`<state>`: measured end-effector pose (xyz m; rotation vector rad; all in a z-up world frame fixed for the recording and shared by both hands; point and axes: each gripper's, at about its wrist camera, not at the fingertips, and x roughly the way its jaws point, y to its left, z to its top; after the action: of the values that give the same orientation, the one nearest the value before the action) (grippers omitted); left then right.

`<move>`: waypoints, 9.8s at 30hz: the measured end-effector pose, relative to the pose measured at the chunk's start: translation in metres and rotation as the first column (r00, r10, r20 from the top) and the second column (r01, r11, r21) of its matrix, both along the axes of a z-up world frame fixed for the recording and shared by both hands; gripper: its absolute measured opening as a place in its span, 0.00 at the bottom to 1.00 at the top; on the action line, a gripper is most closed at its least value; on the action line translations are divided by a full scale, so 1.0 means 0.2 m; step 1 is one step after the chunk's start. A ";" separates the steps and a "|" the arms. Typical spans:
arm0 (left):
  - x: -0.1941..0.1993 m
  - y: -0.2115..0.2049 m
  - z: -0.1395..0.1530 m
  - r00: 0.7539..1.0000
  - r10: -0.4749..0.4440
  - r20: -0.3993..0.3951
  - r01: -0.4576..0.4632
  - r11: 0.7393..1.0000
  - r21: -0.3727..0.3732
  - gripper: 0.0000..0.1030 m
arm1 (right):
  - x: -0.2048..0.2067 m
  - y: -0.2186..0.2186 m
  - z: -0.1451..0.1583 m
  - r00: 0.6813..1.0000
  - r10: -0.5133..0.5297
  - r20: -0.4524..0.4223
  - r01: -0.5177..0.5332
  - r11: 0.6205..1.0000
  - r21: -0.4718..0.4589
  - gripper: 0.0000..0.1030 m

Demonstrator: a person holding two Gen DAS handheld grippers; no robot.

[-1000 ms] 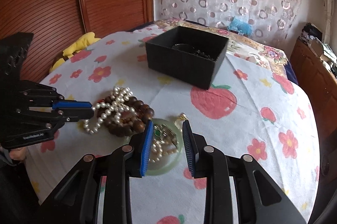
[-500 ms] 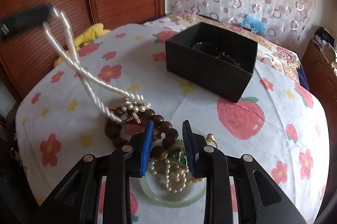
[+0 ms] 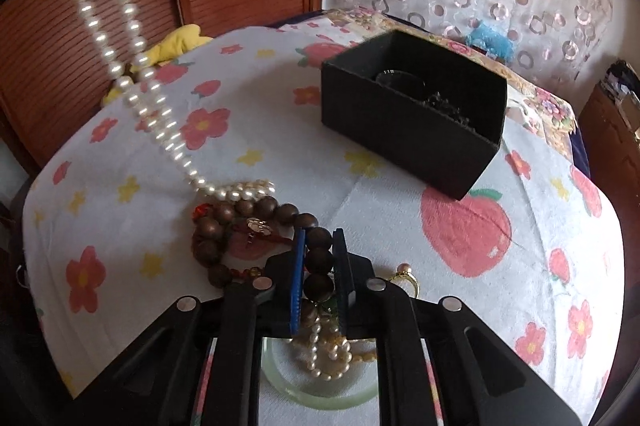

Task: Organize jewelry
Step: 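Lift the pearl necklace over the box with the left gripper while the right carries the bead bracelet, then open the left gripper over the box dropping the necklace while the right drops the bracelet, then move both open grippers back over the jade dish pile, then grasp the red string bracelet with the left gripper while the right grasps the jade bangle, then carry the red bracelet over the box with the left gripper while the right carries the bangle, then open the left gripper releasing the red bracelet in the box while the right releases the bangle, then reach the right gripper toward the gold bead chain in the pile, then lift the gold bead chain with the right gripper while the left grasps the green pendant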

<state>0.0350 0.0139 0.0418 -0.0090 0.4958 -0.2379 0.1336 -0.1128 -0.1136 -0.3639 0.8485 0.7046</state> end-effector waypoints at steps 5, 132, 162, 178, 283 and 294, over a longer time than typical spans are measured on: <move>0.02 0.01 0.05 1.000 0.014 0.022 -0.014 1.000 0.004 0.06 | -0.04 -0.05 0.15 0.998 -0.005 0.064 0.001 0.998 0.058 0.14; 0.29 -0.13 -0.66 0.909 -0.127 -0.397 0.164 0.984 0.061 0.22 | -0.12 -0.21 -0.06 0.997 -0.077 -0.006 0.078 0.996 0.037 0.72; 0.29 -0.11 -0.60 0.933 -0.080 -0.351 0.107 0.993 0.059 0.01 | 0.00 -0.26 0.17 0.991 -0.087 0.099 0.075 0.990 0.121 0.72; 0.43 -0.10 -0.29 0.977 -0.083 -0.198 0.093 0.995 0.045 0.01 | 0.27 -0.24 0.30 0.985 -0.097 0.141 0.072 0.982 0.172 0.72; 0.38 -0.16 -0.56 0.943 -0.112 -0.312 0.129 0.991 0.034 0.18 | 0.03 -0.31 0.11 0.999 -0.043 0.014 0.042 0.997 0.061 0.05; 0.31 -0.17 -0.53 0.950 -0.118 -0.290 0.132 0.991 0.029 0.23 | -0.02 -0.38 0.43 0.986 -0.070 0.152 0.045 0.986 0.158 0.05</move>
<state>0.0967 -0.0195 -0.0632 0.0351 0.7944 -0.3515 0.1289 -0.1889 -0.0267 -0.2516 0.6481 0.6736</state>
